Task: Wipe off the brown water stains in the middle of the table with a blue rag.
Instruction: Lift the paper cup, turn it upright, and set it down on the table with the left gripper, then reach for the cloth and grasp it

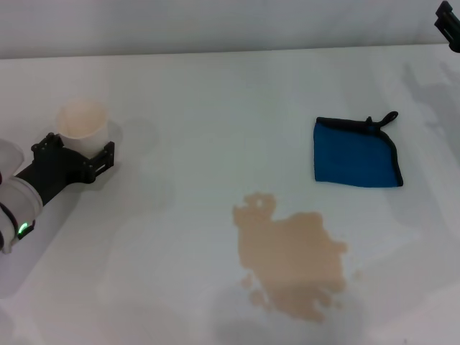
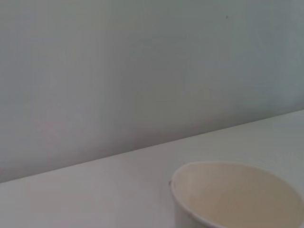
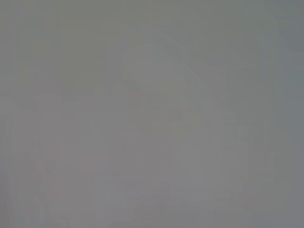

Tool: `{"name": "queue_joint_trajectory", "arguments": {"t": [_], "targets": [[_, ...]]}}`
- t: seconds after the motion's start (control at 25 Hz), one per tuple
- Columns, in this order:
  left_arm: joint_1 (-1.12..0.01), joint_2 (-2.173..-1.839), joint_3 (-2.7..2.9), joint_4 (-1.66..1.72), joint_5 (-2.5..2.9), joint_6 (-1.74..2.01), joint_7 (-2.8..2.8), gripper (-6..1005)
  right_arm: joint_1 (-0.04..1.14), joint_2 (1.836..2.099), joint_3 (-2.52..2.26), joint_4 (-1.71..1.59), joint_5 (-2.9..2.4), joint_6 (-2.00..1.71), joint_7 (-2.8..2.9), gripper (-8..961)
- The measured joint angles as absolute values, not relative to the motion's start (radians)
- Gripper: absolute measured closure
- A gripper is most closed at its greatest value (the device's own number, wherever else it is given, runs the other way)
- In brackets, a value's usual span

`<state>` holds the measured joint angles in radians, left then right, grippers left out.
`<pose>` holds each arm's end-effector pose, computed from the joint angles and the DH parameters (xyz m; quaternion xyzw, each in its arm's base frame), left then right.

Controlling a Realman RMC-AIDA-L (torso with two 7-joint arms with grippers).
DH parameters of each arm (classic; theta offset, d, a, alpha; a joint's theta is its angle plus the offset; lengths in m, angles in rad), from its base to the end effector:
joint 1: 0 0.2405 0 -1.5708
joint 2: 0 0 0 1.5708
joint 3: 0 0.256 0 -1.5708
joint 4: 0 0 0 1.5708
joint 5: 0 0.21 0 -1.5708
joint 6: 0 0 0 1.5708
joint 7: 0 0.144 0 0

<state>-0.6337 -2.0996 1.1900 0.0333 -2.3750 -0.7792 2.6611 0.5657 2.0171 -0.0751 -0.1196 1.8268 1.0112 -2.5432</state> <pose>-0.3186 0.3624 -0.0745 -0.8456 -0.2656 -0.1492 0.4384 0.3633 0.3759 0.0592 -0.6308 0.3373 0.3230 0.6197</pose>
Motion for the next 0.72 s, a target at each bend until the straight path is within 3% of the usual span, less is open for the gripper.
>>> {"name": "queue_joint_trajectory", "arguments": {"t": [0.12,0.36,0.72], "targets": [[-0.633,-2.099,1.190,0.034,-2.377,-0.779,2.657,298,0.569,2.016,-0.075,-0.120,1.828,1.009,-2.543,127],[-0.621,-2.098,1.190,0.032,-2.375,-0.794,2.652,108,0.574,2.014,-0.075,-0.121,1.830,1.009,-2.543,127],[-0.526,-2.094,1.187,0.034,-2.381,-0.972,2.644,108,0.584,2.012,-0.075,-0.129,1.830,1.008,-2.543,128]]}}
